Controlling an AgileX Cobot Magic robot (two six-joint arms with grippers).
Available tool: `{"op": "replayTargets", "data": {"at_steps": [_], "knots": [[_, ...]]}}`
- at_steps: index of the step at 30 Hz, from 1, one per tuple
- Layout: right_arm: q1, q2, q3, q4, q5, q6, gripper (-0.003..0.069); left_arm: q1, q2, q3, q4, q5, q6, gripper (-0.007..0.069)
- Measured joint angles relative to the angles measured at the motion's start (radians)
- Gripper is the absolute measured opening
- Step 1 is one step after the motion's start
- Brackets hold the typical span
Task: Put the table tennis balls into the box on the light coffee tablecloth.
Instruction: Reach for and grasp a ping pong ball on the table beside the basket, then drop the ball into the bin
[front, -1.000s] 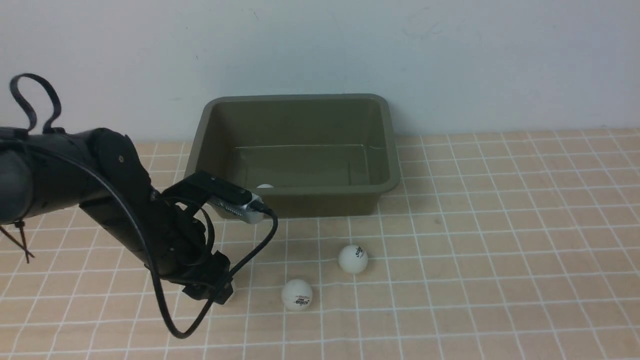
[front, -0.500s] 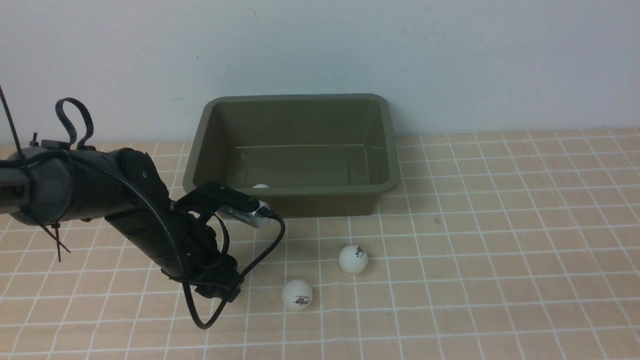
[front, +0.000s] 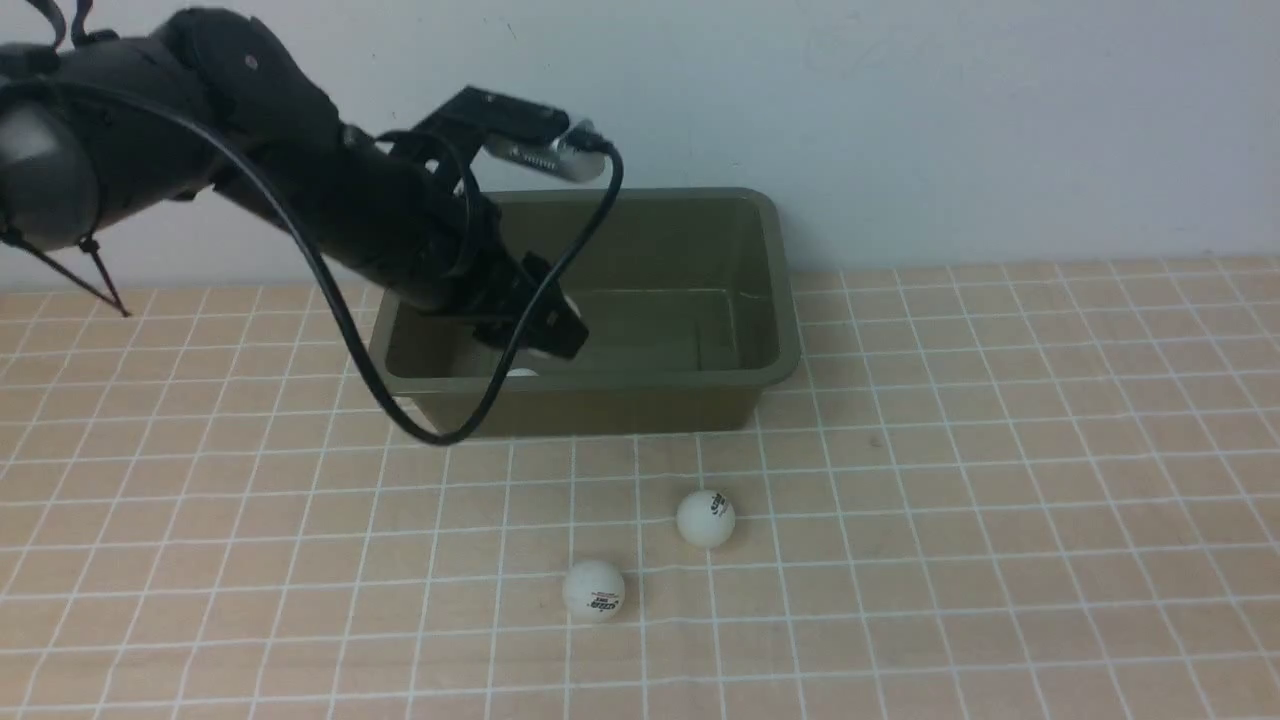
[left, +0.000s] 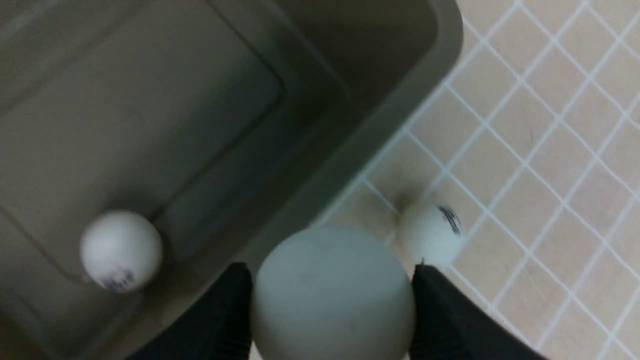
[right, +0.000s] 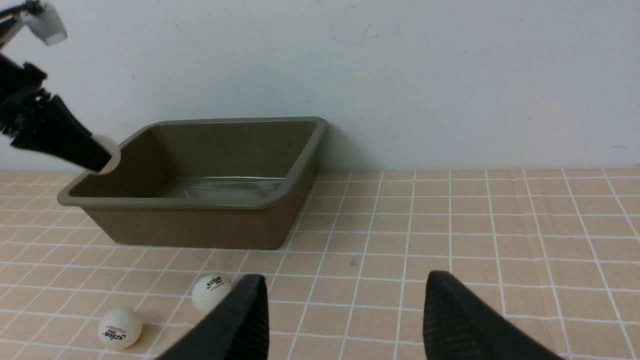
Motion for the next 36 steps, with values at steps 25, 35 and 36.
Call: {"op": "replayTargets", "data": {"at_steps": [25,35,36], "knots": [[0.000,0.000,0.000,0.000,0.000,0.000,0.0384,0.000,0.330,-0.375,0.178,-0.054,-0.017,0.0400],[0.000,0.000,0.000,0.000,0.000,0.000,0.0384,0.000,0.291,-0.429,0.169,0.140,-0.181,0.0413],[0.000,0.000,0.000,0.000,0.000,0.000,0.0384,0.000,0.275,-0.442,0.159,0.176,-0.190,0.0412]]}}
